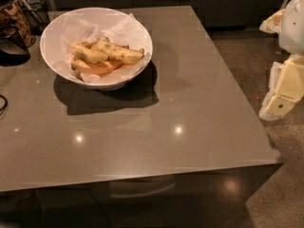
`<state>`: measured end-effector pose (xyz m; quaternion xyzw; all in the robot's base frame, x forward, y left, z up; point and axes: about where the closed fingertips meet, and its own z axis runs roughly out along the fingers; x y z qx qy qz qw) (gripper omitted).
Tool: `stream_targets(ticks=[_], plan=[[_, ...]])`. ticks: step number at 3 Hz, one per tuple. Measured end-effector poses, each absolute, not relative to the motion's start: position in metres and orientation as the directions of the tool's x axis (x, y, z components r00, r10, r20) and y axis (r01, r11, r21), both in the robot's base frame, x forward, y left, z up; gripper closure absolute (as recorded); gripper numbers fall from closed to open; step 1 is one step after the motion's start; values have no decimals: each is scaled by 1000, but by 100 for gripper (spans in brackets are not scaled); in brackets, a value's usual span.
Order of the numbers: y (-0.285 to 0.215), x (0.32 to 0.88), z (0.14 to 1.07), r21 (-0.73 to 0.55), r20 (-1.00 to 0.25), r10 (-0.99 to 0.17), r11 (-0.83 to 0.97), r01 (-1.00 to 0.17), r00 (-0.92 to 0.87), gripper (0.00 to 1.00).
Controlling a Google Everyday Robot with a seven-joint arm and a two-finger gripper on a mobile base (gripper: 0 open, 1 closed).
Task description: Pick banana from white bowl
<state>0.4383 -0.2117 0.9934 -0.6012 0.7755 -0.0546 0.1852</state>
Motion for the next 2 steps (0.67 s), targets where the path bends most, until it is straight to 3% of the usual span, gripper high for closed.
stream_targets(ticks=[2], plan=[[-199, 457, 1003, -281, -214, -944, 306, -910, -252, 0]])
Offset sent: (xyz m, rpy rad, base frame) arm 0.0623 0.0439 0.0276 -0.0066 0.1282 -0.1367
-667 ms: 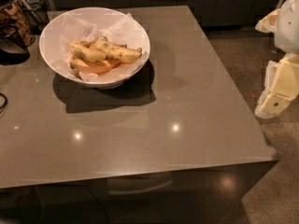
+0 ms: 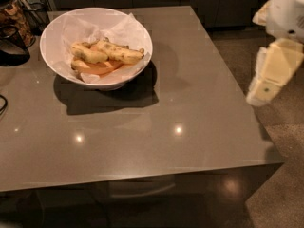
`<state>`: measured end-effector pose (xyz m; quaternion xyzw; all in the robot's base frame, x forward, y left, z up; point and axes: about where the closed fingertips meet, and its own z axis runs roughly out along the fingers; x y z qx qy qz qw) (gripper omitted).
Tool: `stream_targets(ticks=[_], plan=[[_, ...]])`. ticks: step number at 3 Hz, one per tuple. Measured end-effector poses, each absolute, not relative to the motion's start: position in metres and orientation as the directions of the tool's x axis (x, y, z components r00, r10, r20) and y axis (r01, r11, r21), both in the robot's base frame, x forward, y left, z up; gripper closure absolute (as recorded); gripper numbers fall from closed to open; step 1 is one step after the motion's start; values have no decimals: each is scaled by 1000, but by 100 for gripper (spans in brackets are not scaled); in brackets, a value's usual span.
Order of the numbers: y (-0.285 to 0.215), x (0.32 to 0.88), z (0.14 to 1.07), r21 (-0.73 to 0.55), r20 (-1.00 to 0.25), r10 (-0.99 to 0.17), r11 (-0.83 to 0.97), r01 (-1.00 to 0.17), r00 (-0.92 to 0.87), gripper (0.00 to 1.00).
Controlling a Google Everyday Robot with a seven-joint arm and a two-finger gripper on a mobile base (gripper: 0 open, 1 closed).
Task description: Pick banana from white bowl
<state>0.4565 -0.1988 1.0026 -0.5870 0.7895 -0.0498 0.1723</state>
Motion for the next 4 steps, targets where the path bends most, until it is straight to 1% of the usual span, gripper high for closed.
stream_targets(ticks=[1, 3, 4], plan=[[-174, 496, 1022, -262, -223, -927, 356, -897, -303, 0], [-170, 499, 1026, -277, -247, -927, 348, -896, -283, 0], [-155, 505, 1032, -293, -252, -935, 320, -901, -250, 0]])
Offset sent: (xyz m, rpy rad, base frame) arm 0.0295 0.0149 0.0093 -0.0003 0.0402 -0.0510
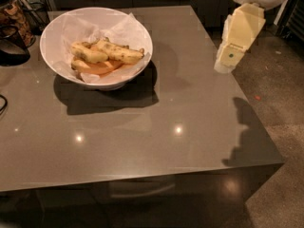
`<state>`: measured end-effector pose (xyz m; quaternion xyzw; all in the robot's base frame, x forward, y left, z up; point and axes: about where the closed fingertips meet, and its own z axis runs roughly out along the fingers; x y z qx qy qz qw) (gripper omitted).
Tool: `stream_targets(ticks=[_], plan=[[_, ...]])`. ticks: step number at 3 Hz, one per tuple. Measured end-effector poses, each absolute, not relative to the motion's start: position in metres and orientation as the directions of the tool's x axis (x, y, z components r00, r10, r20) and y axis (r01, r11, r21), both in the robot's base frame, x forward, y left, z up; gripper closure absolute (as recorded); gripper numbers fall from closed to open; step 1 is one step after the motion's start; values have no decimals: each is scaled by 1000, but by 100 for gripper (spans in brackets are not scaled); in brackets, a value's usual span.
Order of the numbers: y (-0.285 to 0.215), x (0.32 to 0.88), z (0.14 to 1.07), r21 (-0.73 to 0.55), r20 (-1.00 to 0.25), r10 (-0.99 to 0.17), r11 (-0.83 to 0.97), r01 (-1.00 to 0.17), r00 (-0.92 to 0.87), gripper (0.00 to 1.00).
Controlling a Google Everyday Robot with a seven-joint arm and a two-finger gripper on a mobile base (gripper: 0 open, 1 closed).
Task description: Pick banana from white bowl
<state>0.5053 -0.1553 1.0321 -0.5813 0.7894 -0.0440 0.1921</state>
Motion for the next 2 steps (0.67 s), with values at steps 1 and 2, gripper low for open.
stream_targets(ticks=[1, 2], plan=[[-125, 517, 1050, -353, -213, -961, 243, -903, -176, 0], [-125, 517, 1050, -353, -213, -961, 243, -903, -175, 0]])
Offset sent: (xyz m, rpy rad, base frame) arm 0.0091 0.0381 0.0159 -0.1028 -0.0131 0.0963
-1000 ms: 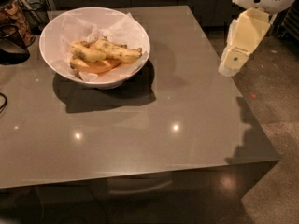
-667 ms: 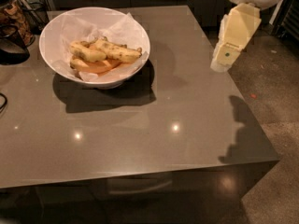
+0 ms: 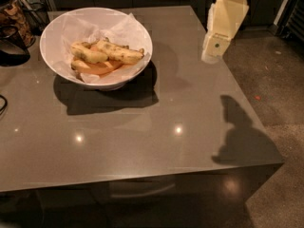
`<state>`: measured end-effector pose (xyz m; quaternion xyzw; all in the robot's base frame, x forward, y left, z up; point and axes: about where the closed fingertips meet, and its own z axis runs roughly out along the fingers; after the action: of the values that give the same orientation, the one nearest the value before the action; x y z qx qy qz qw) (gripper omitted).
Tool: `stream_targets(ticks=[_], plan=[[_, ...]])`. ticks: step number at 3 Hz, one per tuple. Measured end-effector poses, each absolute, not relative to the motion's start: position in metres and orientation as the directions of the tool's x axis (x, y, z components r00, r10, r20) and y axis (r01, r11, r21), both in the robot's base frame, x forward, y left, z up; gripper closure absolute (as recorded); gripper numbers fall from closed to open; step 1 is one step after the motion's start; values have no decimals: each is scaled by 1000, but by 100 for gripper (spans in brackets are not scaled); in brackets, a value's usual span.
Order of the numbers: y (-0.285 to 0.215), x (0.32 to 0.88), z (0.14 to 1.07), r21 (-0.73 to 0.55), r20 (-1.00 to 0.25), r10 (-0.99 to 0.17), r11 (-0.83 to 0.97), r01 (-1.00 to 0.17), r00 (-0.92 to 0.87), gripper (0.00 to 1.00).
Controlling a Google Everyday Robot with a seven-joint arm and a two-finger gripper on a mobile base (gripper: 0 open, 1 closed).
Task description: Pick banana from white bowl
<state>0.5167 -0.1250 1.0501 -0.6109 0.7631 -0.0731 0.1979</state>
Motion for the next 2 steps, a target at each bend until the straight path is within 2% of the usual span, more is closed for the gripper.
stream_targets(ticks=[2], plan=[[-99, 539, 1065, -361, -273, -955, 217, -907, -120, 0]])
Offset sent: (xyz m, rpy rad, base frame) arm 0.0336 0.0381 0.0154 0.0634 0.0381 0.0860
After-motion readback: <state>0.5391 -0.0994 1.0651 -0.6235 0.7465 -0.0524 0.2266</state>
